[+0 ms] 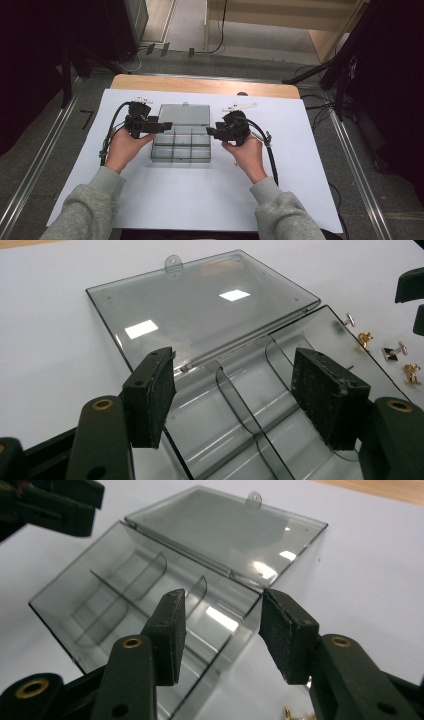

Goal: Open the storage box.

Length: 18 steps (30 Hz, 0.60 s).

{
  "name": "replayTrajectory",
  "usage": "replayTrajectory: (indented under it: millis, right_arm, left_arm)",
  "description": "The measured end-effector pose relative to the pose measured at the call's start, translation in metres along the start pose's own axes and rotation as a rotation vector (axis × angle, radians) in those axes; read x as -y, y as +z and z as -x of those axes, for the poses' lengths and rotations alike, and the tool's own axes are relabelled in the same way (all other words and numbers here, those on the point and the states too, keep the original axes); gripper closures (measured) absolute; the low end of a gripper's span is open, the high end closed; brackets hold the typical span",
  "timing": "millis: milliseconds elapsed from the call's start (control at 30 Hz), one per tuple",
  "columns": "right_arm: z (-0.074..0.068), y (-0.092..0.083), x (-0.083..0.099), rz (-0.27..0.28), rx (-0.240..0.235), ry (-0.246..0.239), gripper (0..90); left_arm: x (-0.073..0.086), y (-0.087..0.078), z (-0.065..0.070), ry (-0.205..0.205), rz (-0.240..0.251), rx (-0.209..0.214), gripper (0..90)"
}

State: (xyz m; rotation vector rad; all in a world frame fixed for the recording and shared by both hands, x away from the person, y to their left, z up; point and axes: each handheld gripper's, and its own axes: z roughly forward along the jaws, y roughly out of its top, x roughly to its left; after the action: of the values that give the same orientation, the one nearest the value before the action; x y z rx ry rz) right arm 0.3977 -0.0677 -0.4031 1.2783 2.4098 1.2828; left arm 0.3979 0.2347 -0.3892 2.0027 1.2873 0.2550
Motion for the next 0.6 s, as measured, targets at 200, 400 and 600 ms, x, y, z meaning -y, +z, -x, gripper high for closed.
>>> replayTrajectory:
  millis: [200,400,600]
  right_arm:
    - [0.001,-0.011,0.004,-0.036,0.024,-0.025,57.8]
    - [0.003,-0.012,0.004,-0.076,0.051,-0.052,59.8]
    - [0.009,0.002,0.005,-0.167,0.066,-0.034,62.4]
  left_arm:
    - [0.007,-0.006,0.005,0.027,-0.006,0.001,34.7]
    - [0.009,-0.008,0.007,0.039,-0.004,0.010,34.9]
    - [0.011,-0.009,0.005,0.047,-0.008,0.010,34.9]
